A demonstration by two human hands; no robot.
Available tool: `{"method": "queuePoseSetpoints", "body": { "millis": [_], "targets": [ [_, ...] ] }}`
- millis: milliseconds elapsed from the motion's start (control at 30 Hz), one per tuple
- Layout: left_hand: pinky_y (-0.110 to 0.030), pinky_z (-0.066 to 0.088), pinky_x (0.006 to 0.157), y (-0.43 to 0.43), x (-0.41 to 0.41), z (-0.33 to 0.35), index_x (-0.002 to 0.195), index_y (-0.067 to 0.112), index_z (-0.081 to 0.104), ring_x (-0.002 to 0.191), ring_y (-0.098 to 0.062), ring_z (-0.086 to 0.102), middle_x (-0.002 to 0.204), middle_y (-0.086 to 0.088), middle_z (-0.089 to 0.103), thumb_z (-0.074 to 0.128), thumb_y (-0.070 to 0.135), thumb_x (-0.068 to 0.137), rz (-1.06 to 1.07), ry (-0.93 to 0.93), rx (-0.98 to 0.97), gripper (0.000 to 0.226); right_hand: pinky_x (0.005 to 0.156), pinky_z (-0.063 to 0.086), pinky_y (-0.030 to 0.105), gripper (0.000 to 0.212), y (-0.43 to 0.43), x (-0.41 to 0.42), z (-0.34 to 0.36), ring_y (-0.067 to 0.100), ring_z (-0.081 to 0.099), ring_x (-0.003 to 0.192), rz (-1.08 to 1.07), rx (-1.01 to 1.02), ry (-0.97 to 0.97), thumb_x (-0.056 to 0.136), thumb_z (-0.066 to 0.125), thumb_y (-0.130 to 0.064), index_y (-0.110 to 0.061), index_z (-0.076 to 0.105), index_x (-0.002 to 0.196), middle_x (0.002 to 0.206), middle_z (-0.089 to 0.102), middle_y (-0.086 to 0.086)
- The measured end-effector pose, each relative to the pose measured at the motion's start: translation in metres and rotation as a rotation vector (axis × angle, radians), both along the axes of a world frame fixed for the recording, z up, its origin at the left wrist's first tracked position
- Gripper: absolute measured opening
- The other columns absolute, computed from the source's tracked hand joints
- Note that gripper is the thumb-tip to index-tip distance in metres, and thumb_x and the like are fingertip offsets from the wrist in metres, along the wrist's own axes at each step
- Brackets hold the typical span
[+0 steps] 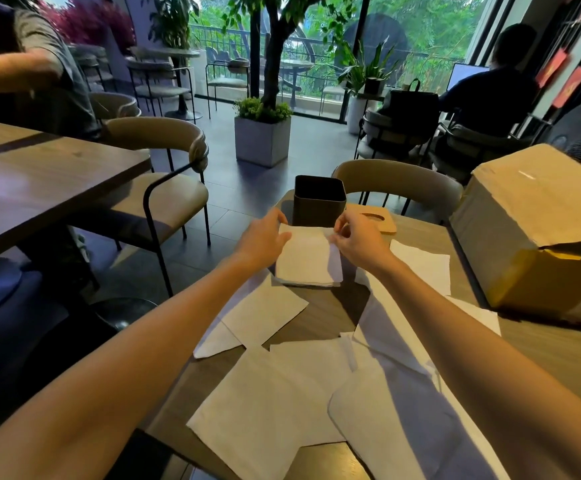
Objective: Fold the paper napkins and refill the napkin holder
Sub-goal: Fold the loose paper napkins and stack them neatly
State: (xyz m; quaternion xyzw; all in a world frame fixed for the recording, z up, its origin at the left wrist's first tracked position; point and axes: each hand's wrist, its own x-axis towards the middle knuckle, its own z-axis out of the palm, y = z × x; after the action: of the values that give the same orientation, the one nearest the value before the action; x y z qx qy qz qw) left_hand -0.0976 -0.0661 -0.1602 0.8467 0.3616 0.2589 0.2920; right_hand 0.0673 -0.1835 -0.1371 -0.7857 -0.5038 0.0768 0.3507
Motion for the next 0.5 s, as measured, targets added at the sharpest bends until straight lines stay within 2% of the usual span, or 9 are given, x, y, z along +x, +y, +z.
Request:
{"method": "queuePoseSetpoints", "body": {
  "millis": [100,200,300,500],
  "targets": [
    [-0.028,0.051,0.074,0.005,0.001,-0.011,0.122,0.024,0.044,0.093,-0.022,0.063,0.109,-0.006,0.064,0.054,0.032,0.101,0.014,0.092,0.057,0.024,0.066,0.047,0.018,0.013,0.008,0.0,-0.012,0.021,0.061,0.093,0.008,-0.063,-0.004,0.095,0.066,-0.009,-0.02,0.058,0.099,0.1,0.063,0.006],
    [-0.028,0.051,0.074,0.005,0.003,-0.021,0.125,0.027,0.043,0.098,-0.022,0.064,0.117,-0.005,0.064,0.055,0.036,0.1,0.015,0.145,0.135,0.029,0.069,0.049,0.02,0.011,0.01,0.001,-0.023,0.02,0.061,0.095,-0.018,-0.085,-0.006,0.096,0.065,-0.01,-0.019,0.061,0.101,0.103,0.063,0.005],
    [-0.027,0.05,0.076,0.006,0.004,-0.027,0.127,0.029,0.044,0.096,-0.021,0.065,0.116,-0.003,0.065,0.06,0.039,0.096,0.022,0.176,0.211,0.036,0.075,0.051,0.024,0.012,0.011,0.0,-0.025,0.02,0.061,0.095,-0.03,-0.074,-0.041,0.096,0.064,-0.009,-0.015,0.063,0.106,0.104,0.063,0.006],
    [-0.025,0.048,0.076,0.005,0.002,-0.026,0.125,0.027,0.055,0.097,-0.022,0.065,0.113,-0.002,0.068,0.06,0.041,0.096,0.059,0.131,0.26,0.033,0.063,0.039,0.015,0.013,0.011,-0.003,-0.032,0.019,0.059,0.087,-0.001,-0.107,-0.221,0.099,0.06,-0.013,-0.011,0.06,0.112,0.103,0.065,0.01]
  ]
}}
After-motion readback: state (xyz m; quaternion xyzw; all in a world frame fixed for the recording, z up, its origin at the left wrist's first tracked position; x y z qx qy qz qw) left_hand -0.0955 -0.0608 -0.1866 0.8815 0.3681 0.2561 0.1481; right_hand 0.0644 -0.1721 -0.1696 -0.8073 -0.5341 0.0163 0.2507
